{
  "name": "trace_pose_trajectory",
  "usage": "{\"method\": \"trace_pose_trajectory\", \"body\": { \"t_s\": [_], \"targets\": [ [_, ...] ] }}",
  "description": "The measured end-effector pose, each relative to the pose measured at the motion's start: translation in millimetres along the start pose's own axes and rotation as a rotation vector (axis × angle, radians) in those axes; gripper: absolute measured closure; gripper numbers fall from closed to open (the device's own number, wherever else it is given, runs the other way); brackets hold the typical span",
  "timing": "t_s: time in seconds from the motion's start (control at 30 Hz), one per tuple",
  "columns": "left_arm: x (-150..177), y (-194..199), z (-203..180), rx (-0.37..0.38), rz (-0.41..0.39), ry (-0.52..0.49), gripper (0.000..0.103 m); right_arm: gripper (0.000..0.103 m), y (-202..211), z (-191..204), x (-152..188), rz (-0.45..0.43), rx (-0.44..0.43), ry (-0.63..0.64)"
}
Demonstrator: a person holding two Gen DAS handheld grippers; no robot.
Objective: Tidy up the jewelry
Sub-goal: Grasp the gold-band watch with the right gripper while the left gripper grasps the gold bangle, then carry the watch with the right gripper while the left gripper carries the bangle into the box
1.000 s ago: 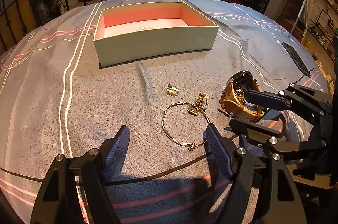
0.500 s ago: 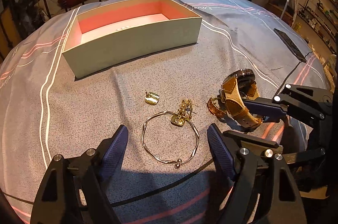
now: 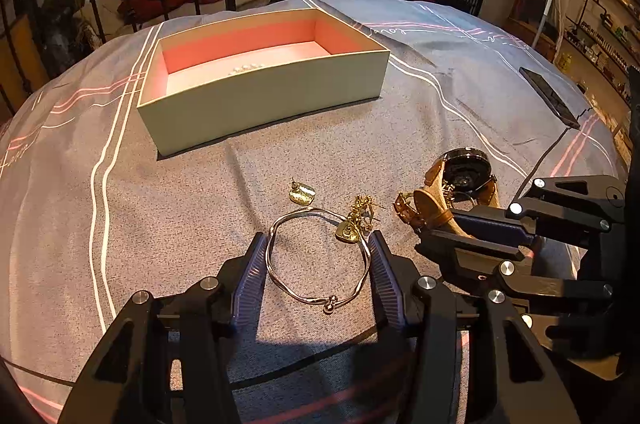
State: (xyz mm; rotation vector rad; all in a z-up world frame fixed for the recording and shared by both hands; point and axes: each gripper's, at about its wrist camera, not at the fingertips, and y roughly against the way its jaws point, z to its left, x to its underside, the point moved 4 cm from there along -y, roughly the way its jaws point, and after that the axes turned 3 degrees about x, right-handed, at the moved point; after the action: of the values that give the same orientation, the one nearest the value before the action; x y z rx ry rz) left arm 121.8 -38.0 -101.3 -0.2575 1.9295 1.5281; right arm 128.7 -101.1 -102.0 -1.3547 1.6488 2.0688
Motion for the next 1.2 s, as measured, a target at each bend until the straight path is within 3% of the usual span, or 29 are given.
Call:
{"method": "trace_pose_trajectory", "body": {
  "t_s": [0.53, 0.97, 1.2],
  "targets": [
    [-18, 30, 1, 0.000, -0.083, 0.029, 0.053, 0.092, 17, -13, -18, -0.098, -0.077, -0.132],
    [-29, 40, 6, 0.010, -0.117, 0.072, 0.053, 0.092, 34, -26, -32, -0.178, -0.080, -0.168],
    [-51, 43, 11, -0.002, -0.145, 0.067, 0.053, 0.092, 32, -40, -58, -0.201, -0.044, -0.148]
  ]
}}
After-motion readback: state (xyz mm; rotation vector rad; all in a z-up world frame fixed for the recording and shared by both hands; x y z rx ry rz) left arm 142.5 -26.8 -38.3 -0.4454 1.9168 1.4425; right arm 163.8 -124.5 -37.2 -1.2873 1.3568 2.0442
